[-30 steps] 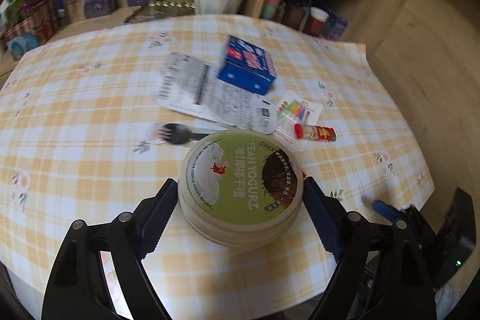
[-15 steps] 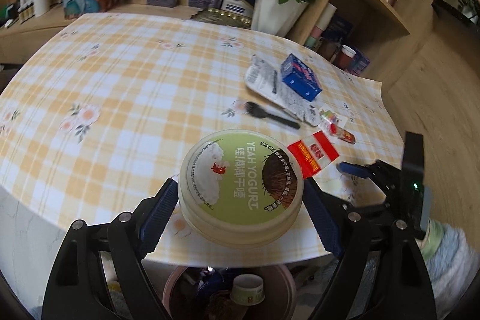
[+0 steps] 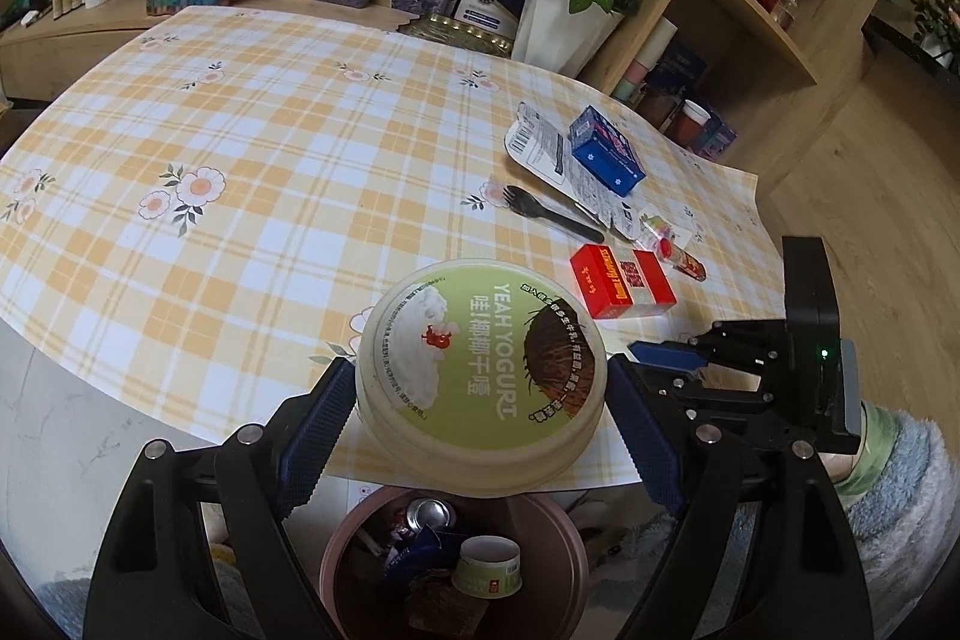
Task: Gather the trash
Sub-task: 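Grasp the white plastic fork with the right gripper while the left gripper holds the lid, then carry lid and fork over the brown bin and open the left gripper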
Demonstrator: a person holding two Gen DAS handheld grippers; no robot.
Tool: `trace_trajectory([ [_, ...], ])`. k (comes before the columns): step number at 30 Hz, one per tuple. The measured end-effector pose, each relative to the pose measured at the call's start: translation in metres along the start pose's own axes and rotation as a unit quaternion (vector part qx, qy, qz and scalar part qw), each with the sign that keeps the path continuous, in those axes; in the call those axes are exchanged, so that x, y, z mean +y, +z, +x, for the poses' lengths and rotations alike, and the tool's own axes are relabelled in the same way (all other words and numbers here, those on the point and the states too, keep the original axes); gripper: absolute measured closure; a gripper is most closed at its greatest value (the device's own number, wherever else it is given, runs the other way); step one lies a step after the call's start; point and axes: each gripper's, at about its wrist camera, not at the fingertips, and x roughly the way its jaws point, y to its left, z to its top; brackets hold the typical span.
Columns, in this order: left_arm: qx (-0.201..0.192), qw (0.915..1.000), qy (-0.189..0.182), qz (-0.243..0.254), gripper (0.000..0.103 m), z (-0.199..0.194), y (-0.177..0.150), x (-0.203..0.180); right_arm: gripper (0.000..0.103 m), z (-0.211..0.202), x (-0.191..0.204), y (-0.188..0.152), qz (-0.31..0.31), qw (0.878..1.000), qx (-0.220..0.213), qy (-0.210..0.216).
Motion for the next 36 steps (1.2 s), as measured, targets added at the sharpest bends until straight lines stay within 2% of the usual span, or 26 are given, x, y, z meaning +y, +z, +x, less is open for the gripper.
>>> trace_trajectory([
  [4,-0.003,1.0,-0.004,0.006,0.021,-0.002,-0.004,-0.002,0.079,0.004,-0.005,0.006,0.023,1.0,0.001,-0.001],
  [7,-0.006,0.9999,-0.006,0.007,0.021,-0.006,-0.006,-0.001,0.077,0.006,-0.011,0.009,0.061,0.998,-0.002,0.015],
  [10,-0.007,0.9999,-0.009,0.002,0.021,-0.01,-0.009,0.002,0.085,0.007,-0.009,0.01,0.075,0.997,-0.008,0.01],
  [14,-0.012,0.9999,-0.007,0.003,0.021,-0.017,-0.012,0.008,0.086,-0.005,-0.005,0.005,0.115,0.993,-0.037,0.005],
  [18,-0.011,0.9999,0.002,0.01,0.021,-0.021,-0.02,0.013,0.086,-0.034,0.006,-0.011,0.167,0.981,-0.101,0.018],
  [21,-0.008,0.9997,0.009,0.022,0.021,-0.022,-0.028,0.015,0.086,-0.047,0.016,-0.025,0.193,0.973,-0.126,0.022],
  [28,0.009,0.999,0.012,0.043,0.021,-0.018,-0.053,0.015,0.086,-0.066,0.034,-0.058,0.238,0.961,-0.139,0.028],
  [36,0.036,0.9971,0.004,0.067,0.021,-0.007,-0.093,0.007,0.086,-0.082,0.054,-0.092,0.25,0.959,-0.135,0.001],
])
